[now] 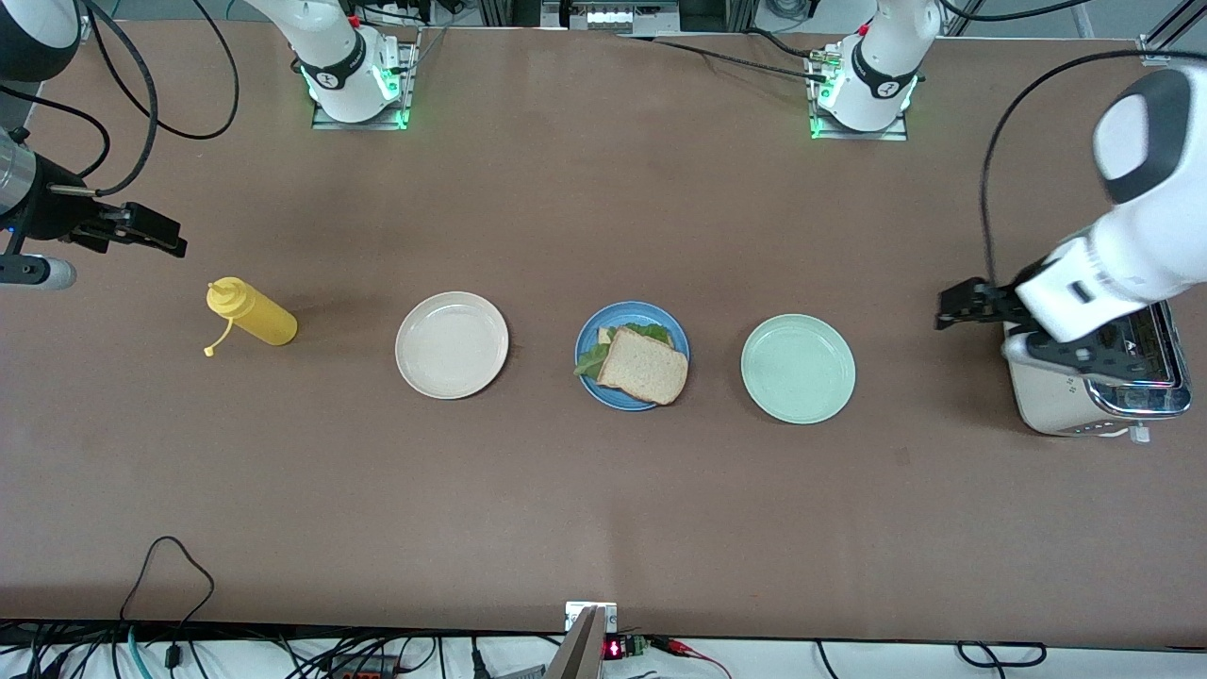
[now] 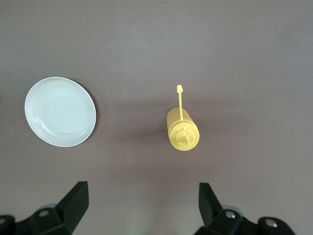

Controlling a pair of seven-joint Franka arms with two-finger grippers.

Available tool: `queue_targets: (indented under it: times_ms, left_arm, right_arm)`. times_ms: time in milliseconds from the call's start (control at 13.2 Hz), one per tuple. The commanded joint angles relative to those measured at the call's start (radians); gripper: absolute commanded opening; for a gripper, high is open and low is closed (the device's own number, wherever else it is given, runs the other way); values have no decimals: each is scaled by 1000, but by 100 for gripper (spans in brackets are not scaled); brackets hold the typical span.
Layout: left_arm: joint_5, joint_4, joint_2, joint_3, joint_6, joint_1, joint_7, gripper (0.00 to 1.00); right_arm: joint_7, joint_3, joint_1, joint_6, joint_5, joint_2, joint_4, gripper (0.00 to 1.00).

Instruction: Make sandwich in blue plate with both arms

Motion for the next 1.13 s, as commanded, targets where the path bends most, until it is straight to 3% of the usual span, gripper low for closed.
queue_targets:
  times_ms: [0,302,529,1059]
  left_arm:
    - [23,85,-42,143,-113,-117,-62,100]
    - [18,78,-123,183,-177,-135,-124,100]
    - [21,70,-131,193,-177,-139,-142,100]
    - [24,-65,-215,192,-171,-134,-143,100]
  right_arm:
    - [20,5,2,-6,-18,-12,-3,100]
    - [20,5,0,-6,-15,-12,-3,100]
    - [20,5,0,-6,-9,-12,-3,100]
    - [20,5,-1,-6,-7,-12,-5,100]
